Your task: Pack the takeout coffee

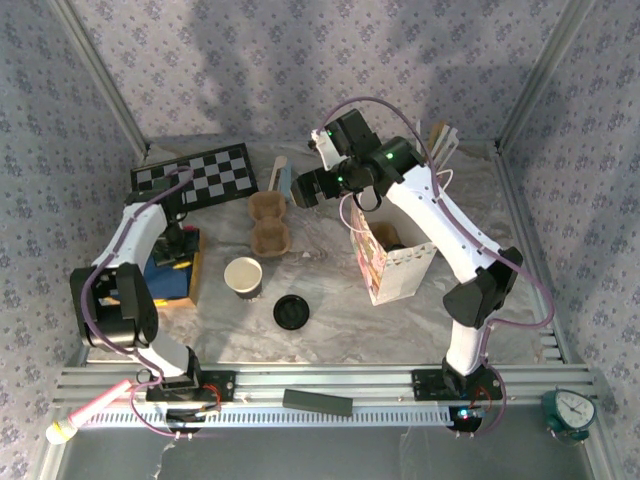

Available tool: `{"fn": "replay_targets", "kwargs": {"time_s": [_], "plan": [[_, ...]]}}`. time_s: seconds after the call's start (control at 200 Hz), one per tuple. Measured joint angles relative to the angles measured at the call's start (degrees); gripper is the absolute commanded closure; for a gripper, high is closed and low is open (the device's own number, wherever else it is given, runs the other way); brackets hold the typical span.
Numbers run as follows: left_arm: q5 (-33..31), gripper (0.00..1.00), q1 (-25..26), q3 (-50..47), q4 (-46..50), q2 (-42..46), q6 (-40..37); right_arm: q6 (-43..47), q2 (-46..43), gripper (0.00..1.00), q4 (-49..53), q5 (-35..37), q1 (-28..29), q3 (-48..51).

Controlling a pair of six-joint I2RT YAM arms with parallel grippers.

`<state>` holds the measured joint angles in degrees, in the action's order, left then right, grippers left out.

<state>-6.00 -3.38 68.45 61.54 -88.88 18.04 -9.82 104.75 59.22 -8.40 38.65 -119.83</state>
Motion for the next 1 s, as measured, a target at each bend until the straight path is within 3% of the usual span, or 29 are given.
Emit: {"fn": "replay_targets", "kwargs": {"time_s": [0.04,0.085,0.195,0.49,0.57,0.675,0.73,1.0], "plan": [[0.52,0.67,0.00,-0.02,-0.02,0.24,-0.20,0.00,-0.02,0.00,0.00,0.00,0.00,0.02],[1.09,0.56,0.00,-0.02,-0.02,0.28,0.11,0.00,-0.07,0.00,-0.02,0.00,0.00,0.02],[2.12,0.48,0.00,-0.02,-0.15,0.28,0.70,0.00,-0.20,0.00,-0.07,0.00,0.11,0.09],[2.80,0.43,-2.95,3.02,-3.69,-1.29,2.21,-0.22,-0.63,0.00,-0.33,0.04,0.63,0.87],[2.75,0.33,-5.49,3.78,-5.62,-2.56,3.41,-0.22,-0.74,0.00,-0.33,0.20,0.81,0.87],[2.78,0.32,-9.01,3.61,-7.34,-3.85,4.55,-0.22,-1.33,0.00,-0.33,0.50,0.87,1.29],[2.80,0.24,-10.62,3.23,-8.33,-4.26,4.79,-0.22,-1.75,0.00,-0.33,0.68,0.85,1.60],[3.76,0.31,-13.40,-1.09,-11.47,-5.68,5.60,-0.22,-2.19,0.00,-0.33,1.11,0.85,1.84]]}}
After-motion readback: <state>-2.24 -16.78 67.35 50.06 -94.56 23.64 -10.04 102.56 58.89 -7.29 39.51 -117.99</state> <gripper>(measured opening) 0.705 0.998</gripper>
